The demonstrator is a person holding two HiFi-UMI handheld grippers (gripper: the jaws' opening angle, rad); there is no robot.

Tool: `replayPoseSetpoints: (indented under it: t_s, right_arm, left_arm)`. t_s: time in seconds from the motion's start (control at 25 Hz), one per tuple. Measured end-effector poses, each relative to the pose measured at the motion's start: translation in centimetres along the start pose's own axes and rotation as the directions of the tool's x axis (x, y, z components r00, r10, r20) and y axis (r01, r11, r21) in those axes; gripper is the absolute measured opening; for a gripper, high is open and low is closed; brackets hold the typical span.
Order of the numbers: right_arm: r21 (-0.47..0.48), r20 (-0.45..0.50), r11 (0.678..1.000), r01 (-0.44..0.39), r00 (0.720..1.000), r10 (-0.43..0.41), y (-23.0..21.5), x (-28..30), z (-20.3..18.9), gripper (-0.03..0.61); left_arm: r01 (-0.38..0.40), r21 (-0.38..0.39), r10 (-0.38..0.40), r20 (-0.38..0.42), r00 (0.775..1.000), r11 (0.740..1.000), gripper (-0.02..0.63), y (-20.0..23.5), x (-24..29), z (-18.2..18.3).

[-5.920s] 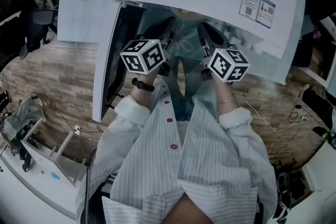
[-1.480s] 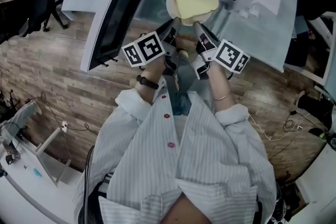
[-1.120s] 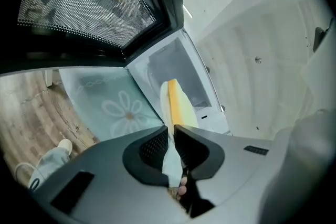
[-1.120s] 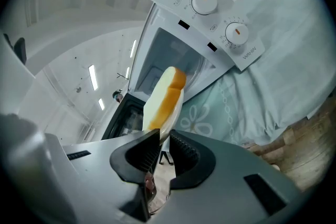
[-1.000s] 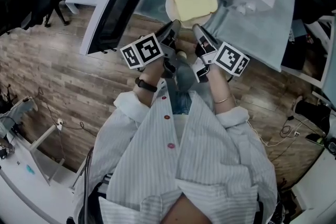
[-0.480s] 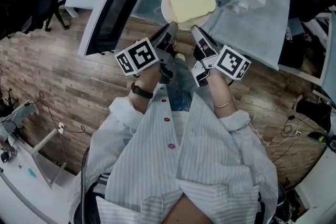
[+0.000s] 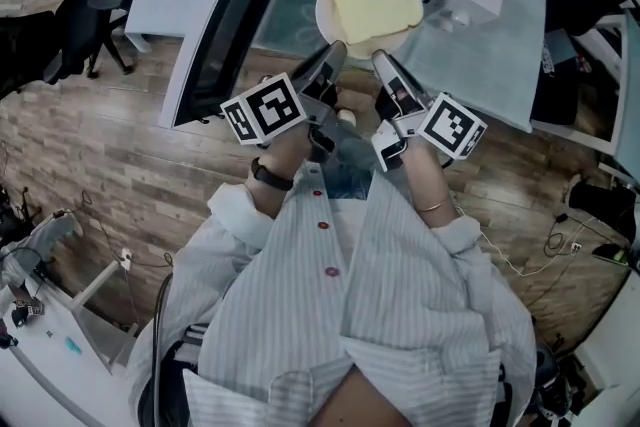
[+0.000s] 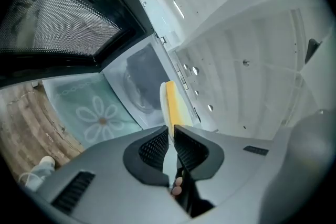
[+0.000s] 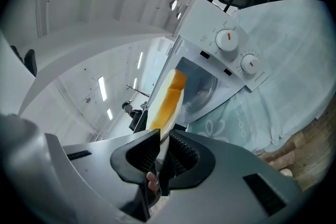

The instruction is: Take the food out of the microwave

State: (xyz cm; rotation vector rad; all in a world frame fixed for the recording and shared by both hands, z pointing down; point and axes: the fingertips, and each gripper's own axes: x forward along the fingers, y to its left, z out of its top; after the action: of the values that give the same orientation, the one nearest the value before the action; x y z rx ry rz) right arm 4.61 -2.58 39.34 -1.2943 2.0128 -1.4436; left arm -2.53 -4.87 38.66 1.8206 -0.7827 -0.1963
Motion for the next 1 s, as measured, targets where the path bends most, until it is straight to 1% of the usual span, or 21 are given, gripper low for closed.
replayPoseSetpoints:
  t_s: [0.04,0.36,1.0]
  right_arm:
    - [0.003,0.002,1.000,0.007,1.000,-0.007,-0.1,0.0,0.1,0.072]
    - [-0.051,0.002,0.998,-0.045,0.999,0.046,1.2,0.9,0.9,0.072]
    - [-0.066,-0.009,0.996,-0.061,0.998,0.061,1.6,1.2,1.2,0.069]
  left_arm:
    - [0.003,0.003,-0.003,-0.002,1.000,1.000,0.041,-0.1,0.1,0.1]
    - [0.018,-0.003,-0.018,-0.003,1.000,1.000,0.041,-0.2,0.3,0.9]
    - [0.024,0.006,-0.024,0.016,1.000,1.000,0.041,-0.3,0.2,1.4]
